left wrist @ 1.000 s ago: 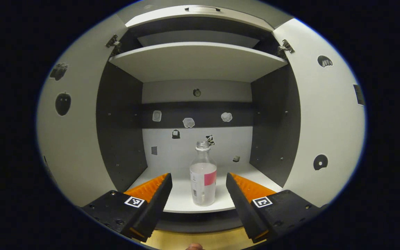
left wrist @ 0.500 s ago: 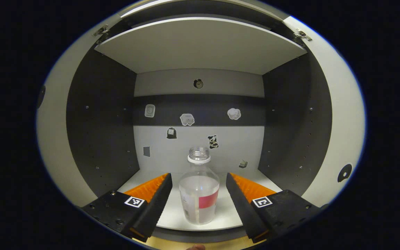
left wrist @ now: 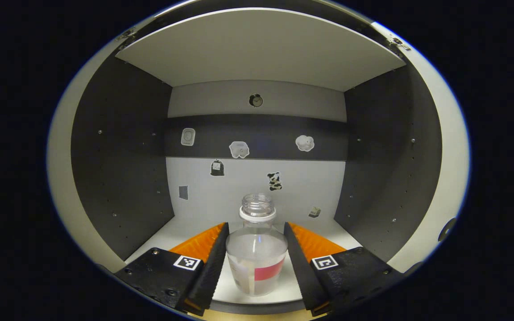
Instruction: Grasp the bottle in the cabinet with the left hand and place it on the coaster, then close the right door with the right hand and the left door with the left hand.
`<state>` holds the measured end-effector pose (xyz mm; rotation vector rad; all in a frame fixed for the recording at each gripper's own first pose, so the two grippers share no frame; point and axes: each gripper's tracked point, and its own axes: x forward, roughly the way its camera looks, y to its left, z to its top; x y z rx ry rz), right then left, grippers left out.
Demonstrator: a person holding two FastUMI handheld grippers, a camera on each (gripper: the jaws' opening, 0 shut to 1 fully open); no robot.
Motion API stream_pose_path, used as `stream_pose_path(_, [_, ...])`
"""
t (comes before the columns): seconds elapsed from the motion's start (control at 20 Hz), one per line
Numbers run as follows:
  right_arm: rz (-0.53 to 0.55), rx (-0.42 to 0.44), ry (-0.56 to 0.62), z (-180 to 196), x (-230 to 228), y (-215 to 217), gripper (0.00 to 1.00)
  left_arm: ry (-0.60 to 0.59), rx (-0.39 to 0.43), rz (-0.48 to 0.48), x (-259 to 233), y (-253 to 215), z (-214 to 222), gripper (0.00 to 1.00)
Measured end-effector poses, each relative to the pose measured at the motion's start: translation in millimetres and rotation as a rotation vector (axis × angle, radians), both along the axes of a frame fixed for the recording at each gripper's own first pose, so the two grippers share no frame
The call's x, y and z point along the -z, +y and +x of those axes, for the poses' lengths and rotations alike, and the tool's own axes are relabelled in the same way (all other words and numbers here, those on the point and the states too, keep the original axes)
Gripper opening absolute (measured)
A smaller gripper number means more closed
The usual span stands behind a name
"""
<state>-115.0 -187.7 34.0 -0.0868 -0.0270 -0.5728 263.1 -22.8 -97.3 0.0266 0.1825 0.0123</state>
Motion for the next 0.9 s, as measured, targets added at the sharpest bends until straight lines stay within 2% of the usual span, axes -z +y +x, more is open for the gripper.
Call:
stream_pose_path(0.3, [-0.010, -0.092, -0.002, 7, -1, 11, 0.96, -0.036, 0.043, -0.014, -29, 3, -40, 0.76])
stream_pose_path(0.5, [-0.025, -0.163, 0.002, 32, 0, 21, 0.94, -0.051, 0.061, -0.027, -48, 10, -78, 0.76])
stream_pose_path(0.6, [-0.032, -0.195, -0.004, 33, -2, 25, 0.96, -0.059, 0.075, -0.042, -55, 11, -99, 0.76])
stream_pose_path(0.9, [-0.036, -0.292, -0.029, 36, -10, 29, 0.96, -0.060, 0.122, -0.071, -45, 14, -169, 0.75])
